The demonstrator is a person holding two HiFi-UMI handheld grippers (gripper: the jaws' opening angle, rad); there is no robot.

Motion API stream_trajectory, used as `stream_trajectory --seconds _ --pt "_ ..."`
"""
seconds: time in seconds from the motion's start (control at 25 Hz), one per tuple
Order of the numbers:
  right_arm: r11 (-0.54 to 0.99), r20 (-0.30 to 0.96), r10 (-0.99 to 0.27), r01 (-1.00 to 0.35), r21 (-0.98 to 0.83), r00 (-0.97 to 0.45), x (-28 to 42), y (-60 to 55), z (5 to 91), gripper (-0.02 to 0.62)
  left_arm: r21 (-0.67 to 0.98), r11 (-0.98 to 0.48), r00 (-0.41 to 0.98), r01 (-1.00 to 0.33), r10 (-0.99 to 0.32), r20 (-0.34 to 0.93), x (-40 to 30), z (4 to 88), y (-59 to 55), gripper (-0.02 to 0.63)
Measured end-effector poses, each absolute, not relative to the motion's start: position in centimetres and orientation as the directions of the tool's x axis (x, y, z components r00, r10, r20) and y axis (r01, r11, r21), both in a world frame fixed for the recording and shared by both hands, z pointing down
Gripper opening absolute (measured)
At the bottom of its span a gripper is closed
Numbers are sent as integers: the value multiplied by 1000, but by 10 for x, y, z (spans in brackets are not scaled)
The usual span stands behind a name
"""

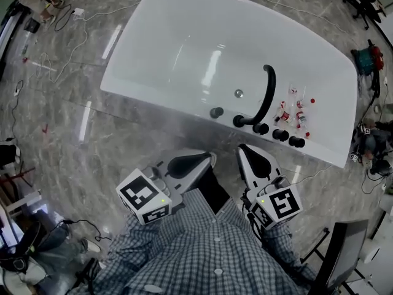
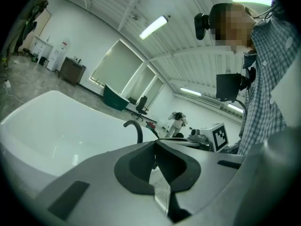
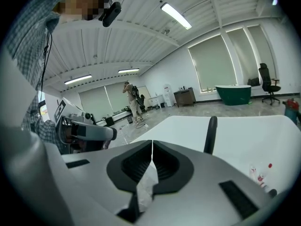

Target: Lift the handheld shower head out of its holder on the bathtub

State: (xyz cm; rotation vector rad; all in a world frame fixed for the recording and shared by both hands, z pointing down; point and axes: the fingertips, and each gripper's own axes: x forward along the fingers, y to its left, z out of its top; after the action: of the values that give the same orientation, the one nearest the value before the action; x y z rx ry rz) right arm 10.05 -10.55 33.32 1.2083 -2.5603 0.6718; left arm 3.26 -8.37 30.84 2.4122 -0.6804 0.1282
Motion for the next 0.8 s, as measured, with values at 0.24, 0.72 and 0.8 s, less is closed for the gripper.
stream_trajectory --seconds 0.24,0.72,0.8 --pt "541 432 -671 -796 -270 -603 96 -125 369 18 546 -682 873 -487 -394 287 29 348 -103 9" --pt "483 473 -697 -840 -245 -539 97 -158 458 18 514 -725 887 -459 -336 318 29 430 -131 9" --pt "480 480 -698 -845 -237 -531 98 -163 471 18 513 -727 887 -457 -334 317 27 441 -135 9"
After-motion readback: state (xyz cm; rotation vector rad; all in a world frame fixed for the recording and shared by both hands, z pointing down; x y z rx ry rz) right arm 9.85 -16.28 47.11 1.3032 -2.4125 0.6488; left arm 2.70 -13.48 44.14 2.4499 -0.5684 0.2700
